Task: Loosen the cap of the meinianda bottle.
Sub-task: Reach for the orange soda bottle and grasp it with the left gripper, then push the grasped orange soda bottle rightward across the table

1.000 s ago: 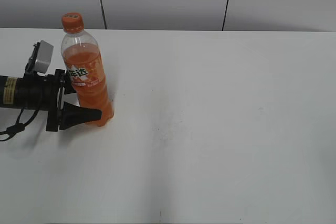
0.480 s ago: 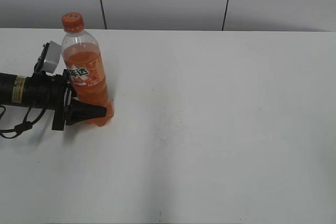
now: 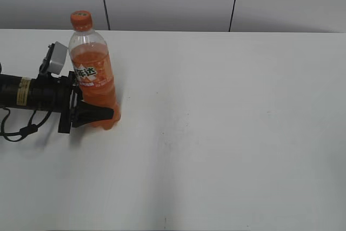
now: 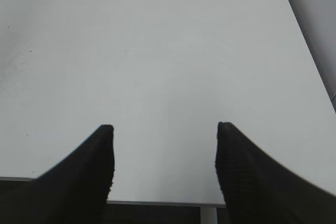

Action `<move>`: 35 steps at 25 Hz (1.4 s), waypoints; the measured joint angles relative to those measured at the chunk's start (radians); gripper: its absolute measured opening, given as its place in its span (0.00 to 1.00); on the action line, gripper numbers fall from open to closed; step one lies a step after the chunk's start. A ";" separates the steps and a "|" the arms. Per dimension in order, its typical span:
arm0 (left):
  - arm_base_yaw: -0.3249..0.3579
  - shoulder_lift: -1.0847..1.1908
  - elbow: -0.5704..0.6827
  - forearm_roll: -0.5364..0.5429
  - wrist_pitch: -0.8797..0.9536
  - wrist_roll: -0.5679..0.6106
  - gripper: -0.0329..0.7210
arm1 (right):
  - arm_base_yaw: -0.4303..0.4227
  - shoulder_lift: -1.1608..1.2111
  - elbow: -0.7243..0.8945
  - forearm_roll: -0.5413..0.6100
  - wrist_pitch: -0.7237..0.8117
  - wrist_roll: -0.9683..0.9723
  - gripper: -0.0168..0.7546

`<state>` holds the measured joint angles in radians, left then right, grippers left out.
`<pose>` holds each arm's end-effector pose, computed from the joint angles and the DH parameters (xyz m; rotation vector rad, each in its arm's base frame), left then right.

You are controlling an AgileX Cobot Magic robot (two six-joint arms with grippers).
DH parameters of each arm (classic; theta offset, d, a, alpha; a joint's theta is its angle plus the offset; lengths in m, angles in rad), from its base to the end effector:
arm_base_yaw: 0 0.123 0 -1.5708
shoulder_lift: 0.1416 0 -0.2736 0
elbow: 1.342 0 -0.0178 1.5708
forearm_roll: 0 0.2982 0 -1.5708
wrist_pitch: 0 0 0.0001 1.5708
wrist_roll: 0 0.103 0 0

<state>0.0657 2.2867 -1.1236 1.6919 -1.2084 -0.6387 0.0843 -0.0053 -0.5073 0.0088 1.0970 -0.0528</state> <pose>0.3768 -0.0710 0.0103 1.2817 1.6457 -0.9889 0.0553 0.0055 0.2940 -0.1423 2.0632 0.0299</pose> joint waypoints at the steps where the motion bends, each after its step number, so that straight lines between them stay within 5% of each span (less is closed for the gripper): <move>1: -0.009 -0.002 0.000 -0.004 0.002 -0.009 0.62 | 0.000 0.000 0.000 0.000 0.000 0.000 0.62; 11: -0.202 -0.094 -0.012 -0.094 0.053 -0.045 0.59 | 0.000 0.000 0.000 0.000 0.000 0.000 0.62; 20: -0.384 -0.048 -0.172 -0.143 0.046 -0.046 0.59 | 0.000 0.000 0.000 -0.009 0.000 0.000 0.62; 35: -0.417 0.053 -0.192 -0.156 0.177 -0.046 0.59 | 0.000 0.000 0.000 -0.009 0.000 0.000 0.62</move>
<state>-0.3509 2.3398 -1.3159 1.5364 -1.0315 -0.6843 0.0843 -0.0053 -0.5073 0.0000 1.0970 -0.0527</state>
